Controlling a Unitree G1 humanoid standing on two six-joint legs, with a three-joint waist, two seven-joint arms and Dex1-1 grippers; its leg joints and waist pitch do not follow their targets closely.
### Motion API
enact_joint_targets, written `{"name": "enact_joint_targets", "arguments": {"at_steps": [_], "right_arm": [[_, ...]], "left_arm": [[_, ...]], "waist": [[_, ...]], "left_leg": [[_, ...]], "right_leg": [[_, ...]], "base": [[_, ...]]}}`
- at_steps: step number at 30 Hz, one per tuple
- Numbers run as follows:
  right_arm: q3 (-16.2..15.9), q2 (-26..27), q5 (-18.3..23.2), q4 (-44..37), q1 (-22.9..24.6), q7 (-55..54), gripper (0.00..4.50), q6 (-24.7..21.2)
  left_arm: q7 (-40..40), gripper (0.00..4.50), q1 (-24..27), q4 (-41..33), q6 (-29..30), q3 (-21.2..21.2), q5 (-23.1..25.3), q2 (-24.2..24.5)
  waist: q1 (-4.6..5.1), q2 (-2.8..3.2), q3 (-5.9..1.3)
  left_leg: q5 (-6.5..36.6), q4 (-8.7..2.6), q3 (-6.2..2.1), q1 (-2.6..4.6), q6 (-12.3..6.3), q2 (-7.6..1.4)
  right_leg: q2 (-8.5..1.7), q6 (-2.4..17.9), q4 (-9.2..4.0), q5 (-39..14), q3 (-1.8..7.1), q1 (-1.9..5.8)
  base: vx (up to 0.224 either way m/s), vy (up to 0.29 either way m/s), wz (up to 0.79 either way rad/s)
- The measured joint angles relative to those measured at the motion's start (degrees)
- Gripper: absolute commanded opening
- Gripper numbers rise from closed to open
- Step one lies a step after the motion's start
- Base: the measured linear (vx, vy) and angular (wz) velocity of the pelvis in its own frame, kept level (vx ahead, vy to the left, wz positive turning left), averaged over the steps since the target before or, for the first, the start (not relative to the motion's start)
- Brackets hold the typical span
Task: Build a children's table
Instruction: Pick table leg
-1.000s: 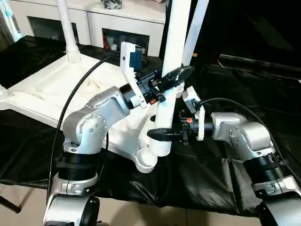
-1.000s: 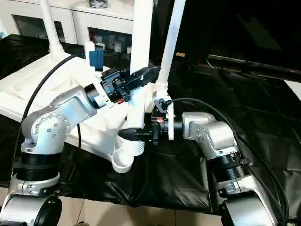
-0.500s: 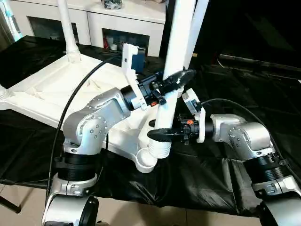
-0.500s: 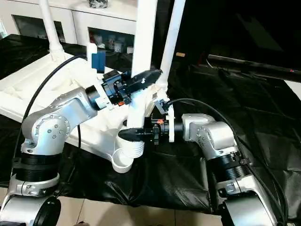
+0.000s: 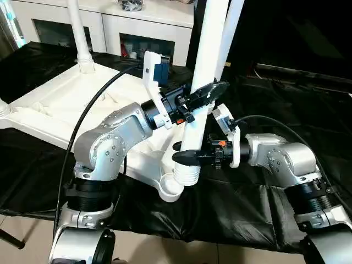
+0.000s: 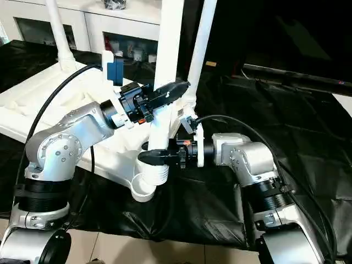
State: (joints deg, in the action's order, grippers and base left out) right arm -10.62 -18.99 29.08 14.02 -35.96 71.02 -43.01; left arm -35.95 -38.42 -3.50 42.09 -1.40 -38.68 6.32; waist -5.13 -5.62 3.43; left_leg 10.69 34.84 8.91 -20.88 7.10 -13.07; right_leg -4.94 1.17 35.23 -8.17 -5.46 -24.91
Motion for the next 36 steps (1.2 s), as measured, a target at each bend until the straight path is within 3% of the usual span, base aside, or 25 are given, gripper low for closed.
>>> {"name": "enact_joint_targets", "arguments": {"at_steps": [5,9,17,23,27,36], "right_arm": [[1.6,1.7,0.0,0.1,0.2,-3.7,1.92,0.2],[3.7,4.3,0.0,0.3,0.5,-8.6,1.91,2.1],[8.7,7.0,-3.8,3.3,1.8,-21.2,1.90,9.2],[11.4,8.1,-4.9,3.6,3.3,-27.2,1.90,12.0],[11.3,7.9,-5.1,2.4,5.7,-27.2,1.90,12.7],[8.0,7.6,-7.3,0.5,7.7,-26.7,1.90,15.7]], "left_arm": [[1.4,2.94,0.0,0.8,-6.0,-0.4,2.8,-0.8],[3.0,2.94,-0.5,2.8,-10.2,-3.5,3.3,-1.0],[-4.1,2.94,2.6,8.1,-14.4,-4.4,9.4,12.8],[-14.3,2.94,8.2,9.0,-17.5,1.5,13.6,19.6],[-13.2,2.94,7.8,12.2,-20.3,3.7,16.4,19.0],[0.2,2.94,-2.4,21.7,-22.2,1.1,19.4,10.4]], "waist": [[0.01,0.00,0.00],[0.02,0.01,-0.01],[-0.04,0.54,-0.09],[-0.07,1.18,0.11],[0.08,1.62,0.15],[0.14,1.71,0.18]], "left_leg": [[0.0,0.00,0.00,0.00,0.00,0.00],[0.0,0.00,-0.01,0.01,0.01,0.00],[-0.1,-0.09,-0.05,0.06,0.10,-0.01],[-0.1,-0.10,-0.07,0.35,0.14,0.04],[-0.1,-0.12,-0.07,0.48,0.22,0.04],[-0.2,-0.12,-0.08,0.33,0.27,0.03]], "right_leg": [[0.00,0.0,-0.01,0.0,0.00,0.00],[0.00,0.0,0.01,0.0,0.00,0.00],[0.04,0.0,0.01,0.0,0.00,-0.02],[0.03,0.3,0.02,0.2,0.05,0.04],[0.05,0.1,0.06,0.1,0.07,0.09],[0.10,0.1,0.08,0.1,0.09,0.10]], "base": [[0.000,0.000,0.00],[0.000,0.000,0.00],[0.000,0.000,0.00],[0.000,0.000,0.00],[0.000,0.000,0.00],[0.000,0.000,0.00]]}}
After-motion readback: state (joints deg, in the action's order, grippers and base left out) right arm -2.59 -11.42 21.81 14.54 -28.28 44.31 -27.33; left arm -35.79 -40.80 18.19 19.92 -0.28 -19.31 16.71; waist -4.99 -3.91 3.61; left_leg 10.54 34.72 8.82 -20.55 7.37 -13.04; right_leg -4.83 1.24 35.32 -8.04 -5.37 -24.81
